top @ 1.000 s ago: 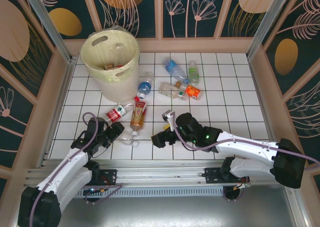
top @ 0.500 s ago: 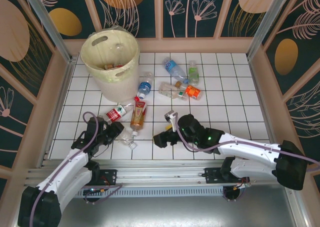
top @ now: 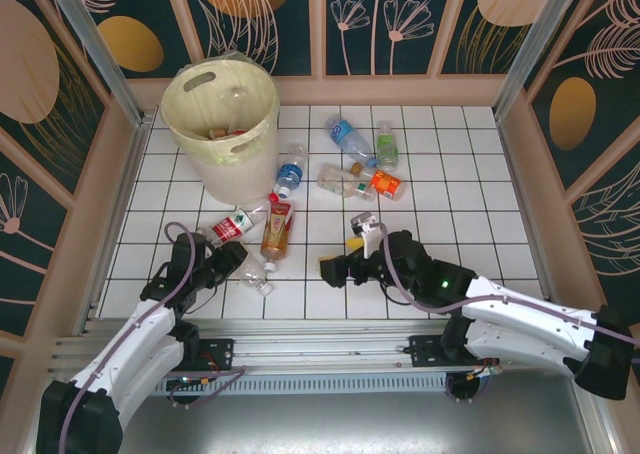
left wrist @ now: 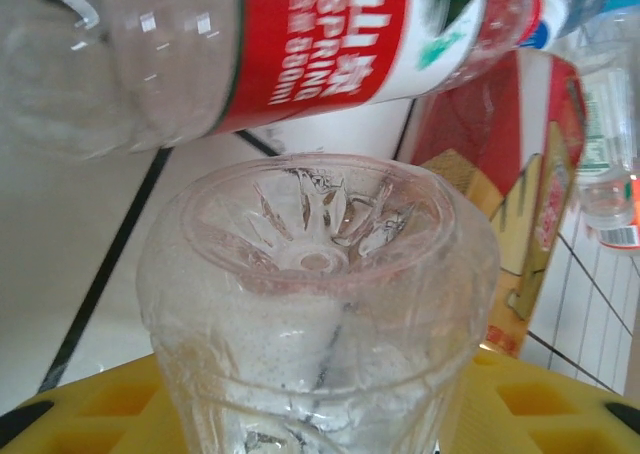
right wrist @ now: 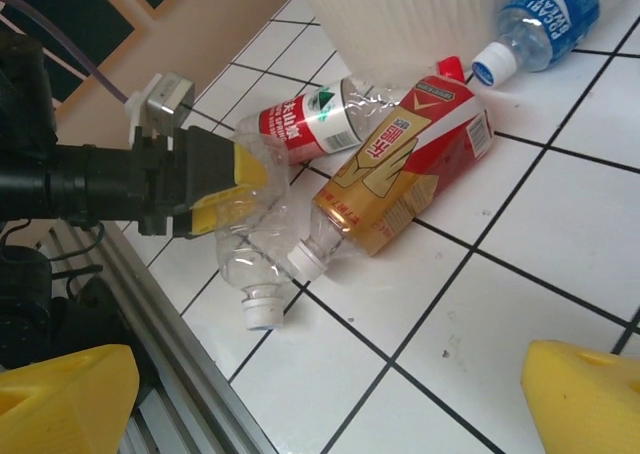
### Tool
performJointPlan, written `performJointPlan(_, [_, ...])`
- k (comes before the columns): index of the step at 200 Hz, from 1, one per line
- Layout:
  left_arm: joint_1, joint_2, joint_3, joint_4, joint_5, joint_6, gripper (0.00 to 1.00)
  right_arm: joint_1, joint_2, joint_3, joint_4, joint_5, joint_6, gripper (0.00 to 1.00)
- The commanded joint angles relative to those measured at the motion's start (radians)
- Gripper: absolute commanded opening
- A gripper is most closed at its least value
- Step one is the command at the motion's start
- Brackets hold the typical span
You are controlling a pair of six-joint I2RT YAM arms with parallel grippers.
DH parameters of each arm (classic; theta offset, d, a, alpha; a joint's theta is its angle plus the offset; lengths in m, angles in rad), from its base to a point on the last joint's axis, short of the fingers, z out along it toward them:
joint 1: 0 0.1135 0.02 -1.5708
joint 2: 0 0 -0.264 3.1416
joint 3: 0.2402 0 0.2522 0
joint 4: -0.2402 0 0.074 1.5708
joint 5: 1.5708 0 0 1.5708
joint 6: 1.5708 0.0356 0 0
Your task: Put the plastic bottles in the bin
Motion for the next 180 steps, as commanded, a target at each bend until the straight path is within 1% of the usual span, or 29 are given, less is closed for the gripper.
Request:
performJointPlan(1, [0.007,-0.013,0.077,-0.017,0.035,0.055,0.49,0.004,-0.047,0.014,-0.045,0.096,-0.013,0.99])
performJointPlan(31, [0.007,-0.007,0.162,-0.101,0.050,0.118,0.49,0.003,-0.107,0.015,-0.061,0.174,-0.011,0.99])
performJointPlan(68, [0.006,0.011,0.294,-0.165,0.096,0.220,0.50,-0.003,-0.191,0.006,-0.067,0.278,-0.024,0.99])
performJointPlan(97, [0.006,0.043,0.463,-0.214,0.067,0.324,0.51,-0.006,-0.242,0.012,-0.089,0.323,-0.026,0.99])
performJointPlan(127, [0.006,0.184,0.728,-0.254,-0.031,0.411,0.50,-0.009,-0.266,-0.001,-0.078,0.338,-0.022,0.99])
performJointPlan(180, [0.007,0.465,1.171,-0.272,-0.104,0.511,0.49,-0.015,-0.250,-0.011,-0.026,0.314,-0.026,0.99])
